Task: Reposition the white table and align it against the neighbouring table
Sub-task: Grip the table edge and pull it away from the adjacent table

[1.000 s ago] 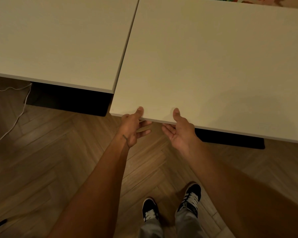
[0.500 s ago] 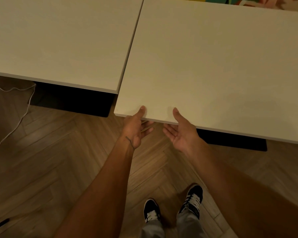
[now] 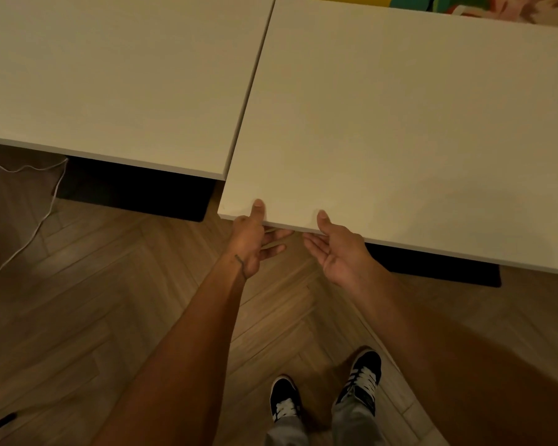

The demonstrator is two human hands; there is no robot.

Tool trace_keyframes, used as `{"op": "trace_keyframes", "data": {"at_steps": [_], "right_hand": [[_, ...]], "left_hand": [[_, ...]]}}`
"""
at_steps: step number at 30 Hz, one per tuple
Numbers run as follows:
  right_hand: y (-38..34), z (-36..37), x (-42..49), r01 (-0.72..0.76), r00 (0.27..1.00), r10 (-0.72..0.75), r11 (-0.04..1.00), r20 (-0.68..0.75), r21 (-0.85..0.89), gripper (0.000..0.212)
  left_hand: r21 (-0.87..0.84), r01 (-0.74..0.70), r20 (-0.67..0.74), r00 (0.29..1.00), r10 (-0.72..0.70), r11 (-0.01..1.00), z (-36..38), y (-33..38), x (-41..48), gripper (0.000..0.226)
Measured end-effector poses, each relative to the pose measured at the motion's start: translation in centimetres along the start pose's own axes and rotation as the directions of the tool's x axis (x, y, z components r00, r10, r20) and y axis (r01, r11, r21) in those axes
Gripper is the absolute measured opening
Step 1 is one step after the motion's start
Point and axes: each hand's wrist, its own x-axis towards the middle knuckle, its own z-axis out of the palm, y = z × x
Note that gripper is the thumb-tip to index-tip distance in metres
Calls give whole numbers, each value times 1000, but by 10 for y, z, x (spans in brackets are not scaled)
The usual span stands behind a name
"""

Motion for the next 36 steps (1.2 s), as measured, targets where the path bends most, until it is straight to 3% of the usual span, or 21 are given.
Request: {"op": "trace_keyframes", "data": {"at_steps": [12, 21, 28, 36], "right_hand": [[-2, -2, 0, -26, 998, 26, 1000, 59, -9, 22], [-16, -39, -6, 11, 1000, -12, 999, 14, 32, 31], [-33, -77, -13, 77, 996, -72, 993, -53, 92, 40], [-75, -130, -8, 129, 970, -122, 991, -212, 19, 33]], "left_hand": [[-25, 9, 10, 1000, -9, 1000, 0, 0, 1, 49], [-224, 19, -33, 999, -27, 974, 23, -14, -14, 36], [-72, 145, 99, 985, -138, 987, 60, -31, -30, 31], [-57, 203, 143, 971, -193, 977, 129, -44, -40, 34]]}}
